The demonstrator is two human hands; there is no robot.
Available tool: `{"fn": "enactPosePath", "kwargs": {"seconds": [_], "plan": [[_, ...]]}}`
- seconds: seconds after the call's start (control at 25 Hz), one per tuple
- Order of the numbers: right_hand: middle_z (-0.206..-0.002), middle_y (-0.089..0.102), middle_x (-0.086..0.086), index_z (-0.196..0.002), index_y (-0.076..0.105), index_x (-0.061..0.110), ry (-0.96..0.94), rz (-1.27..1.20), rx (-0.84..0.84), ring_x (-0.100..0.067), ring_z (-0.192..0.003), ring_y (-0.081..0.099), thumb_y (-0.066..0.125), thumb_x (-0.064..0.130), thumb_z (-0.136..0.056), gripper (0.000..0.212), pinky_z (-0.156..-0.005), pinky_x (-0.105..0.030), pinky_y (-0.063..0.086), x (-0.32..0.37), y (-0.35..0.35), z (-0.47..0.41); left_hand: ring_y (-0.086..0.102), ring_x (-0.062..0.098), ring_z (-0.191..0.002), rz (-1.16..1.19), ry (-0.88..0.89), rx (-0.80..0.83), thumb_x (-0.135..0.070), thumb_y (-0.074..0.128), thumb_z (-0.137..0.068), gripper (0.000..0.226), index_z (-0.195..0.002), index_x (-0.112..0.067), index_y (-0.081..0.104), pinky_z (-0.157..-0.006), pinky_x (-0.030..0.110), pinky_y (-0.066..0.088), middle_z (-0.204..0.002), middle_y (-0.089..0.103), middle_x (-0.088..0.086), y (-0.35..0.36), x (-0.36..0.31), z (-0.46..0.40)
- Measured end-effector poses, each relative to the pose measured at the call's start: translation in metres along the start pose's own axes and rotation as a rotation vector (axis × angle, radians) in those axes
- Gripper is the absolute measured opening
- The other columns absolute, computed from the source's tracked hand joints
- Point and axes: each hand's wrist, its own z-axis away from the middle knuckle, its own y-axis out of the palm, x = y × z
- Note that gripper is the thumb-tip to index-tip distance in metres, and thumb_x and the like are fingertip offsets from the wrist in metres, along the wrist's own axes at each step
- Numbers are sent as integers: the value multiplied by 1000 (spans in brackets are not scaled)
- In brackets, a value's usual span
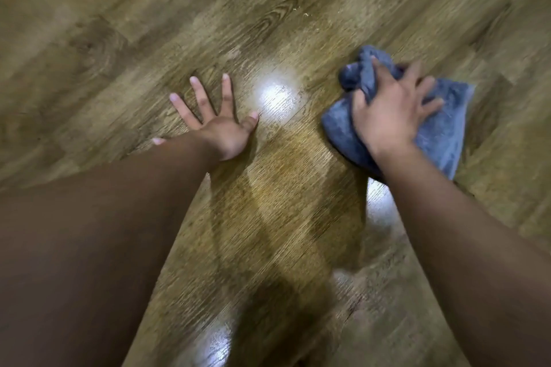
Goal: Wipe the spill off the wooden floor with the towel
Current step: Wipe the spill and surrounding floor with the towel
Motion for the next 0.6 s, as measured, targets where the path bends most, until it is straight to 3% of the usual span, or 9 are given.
{"fn": "enactPosePath", "kwargs": {"seconds": [0.08,0.16,0.24,0.36,0.48,0.52,0.6], "plan": [[-144,40,-14,-143,49,39,-55,24,14,-41,-130,34,59,49,-84,60,-107,-64,20,38,7,-1,-63,25,-108,57,-12,-20,-102,4,-66,65,-96,-78,-47,-101,84,-12,-114,-69,-21,-1,-2,2],[-142,41,-13,-144,48,39,-265,39,42,-38,-127,37,59,50,-84,62,-108,-62,21,67,10,32,-61,25,-112,130,-35,-39,-110,-10,-44,72,-101,-81,-43,-101,81,-17,-134,-61,-20,-3,-4,1],[-139,45,-11,-145,47,39,-445,46,62,-35,-123,39,60,51,-82,65,-107,-58,24,72,7,81,-55,29,-129,167,-38,-30,-111,-11,-39,88,-119,-79,-30,-103,78,-19,-157,-42,-17,-3,-5,-4],[-140,47,-6,-143,50,38,-633,15,156,-34,-126,42,68,52,-75,72,-103,-57,28,39,0,152,-52,32,-135,148,-29,12,-112,-8,-41,93,-127,-80,-24,-103,78,-19,-159,-40,-19,-5,-5,-4],[-136,50,-5,-141,54,37,-783,45,212,-36,-118,47,69,53,-70,74,-97,-55,30,-18,-8,173,-64,23,-106,128,-41,39,-111,-4,-47,71,-100,-83,-42,-101,82,-16,-123,-66,-23,-8,-4,3],[-134,53,-7,-141,56,37,-763,65,195,-36,-112,49,63,53,-73,70,-94,-53,32,-33,-11,164,-65,22,-99,109,-37,42,-107,1,-57,68,-97,-79,-46,-101,84,-14,-114,-70,-23,-8,-3,4],[-132,53,-13,-139,58,33,-585,87,157,-37,-106,46,56,50,-75,65,-91,-54,34,-52,-15,129,-66,24,-98,52,-8,43,-92,18,-82,78,-108,-69,-51,-103,84,-10,-115,-72,-19,-4,-2,3]]}}
